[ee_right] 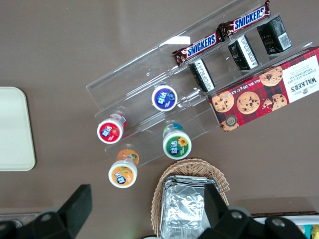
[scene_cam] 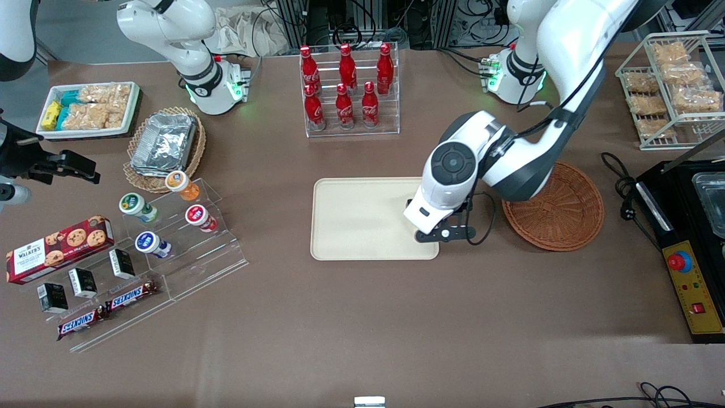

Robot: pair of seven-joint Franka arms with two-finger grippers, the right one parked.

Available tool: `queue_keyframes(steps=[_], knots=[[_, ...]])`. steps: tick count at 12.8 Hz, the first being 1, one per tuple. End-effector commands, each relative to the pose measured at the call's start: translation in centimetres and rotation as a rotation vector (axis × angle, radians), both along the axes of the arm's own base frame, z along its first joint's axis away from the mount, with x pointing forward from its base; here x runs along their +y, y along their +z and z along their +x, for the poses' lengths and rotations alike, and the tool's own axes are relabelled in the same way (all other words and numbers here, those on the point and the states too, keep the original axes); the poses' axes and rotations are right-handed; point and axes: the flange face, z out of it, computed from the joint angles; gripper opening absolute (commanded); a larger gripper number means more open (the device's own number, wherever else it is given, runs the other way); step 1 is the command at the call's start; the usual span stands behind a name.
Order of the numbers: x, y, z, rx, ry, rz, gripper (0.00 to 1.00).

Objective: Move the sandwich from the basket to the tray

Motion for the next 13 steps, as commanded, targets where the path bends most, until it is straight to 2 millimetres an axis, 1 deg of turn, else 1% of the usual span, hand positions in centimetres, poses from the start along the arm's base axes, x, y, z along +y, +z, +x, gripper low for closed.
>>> queue_keyframes(steps=[1,2,3,4,6,7,8,9,10,12,13], knots=[[4.4,6.3,1.0,-0.052,0.087,-0.033,1.00],[5.6,8.5,1.2,-0.077,0.080,-0.050,1.00],[8.0,10.3,1.6,-0.081,0.079,-0.074,1.00],[10.4,11.9,1.7,-0.066,0.071,-0.091,1.00],[14.4,14.6,1.6,-0.054,0.030,-0.112,1.00],[17.1,15.3,1.9,-0.044,0.017,-0.121,1.00],[19.4,16.5,1.8,-0.051,-0.010,-0.123,1.00],[20.5,17.5,1.7,-0.066,-0.019,-0.116,1.00],[22.3,18.5,1.6,-0.088,0.012,-0.100,1.00],[24.3,20.5,0.5,-0.093,0.049,-0.106,1.00],[24.7,21.5,-0.1,-0.110,0.064,-0.094,1.00]])
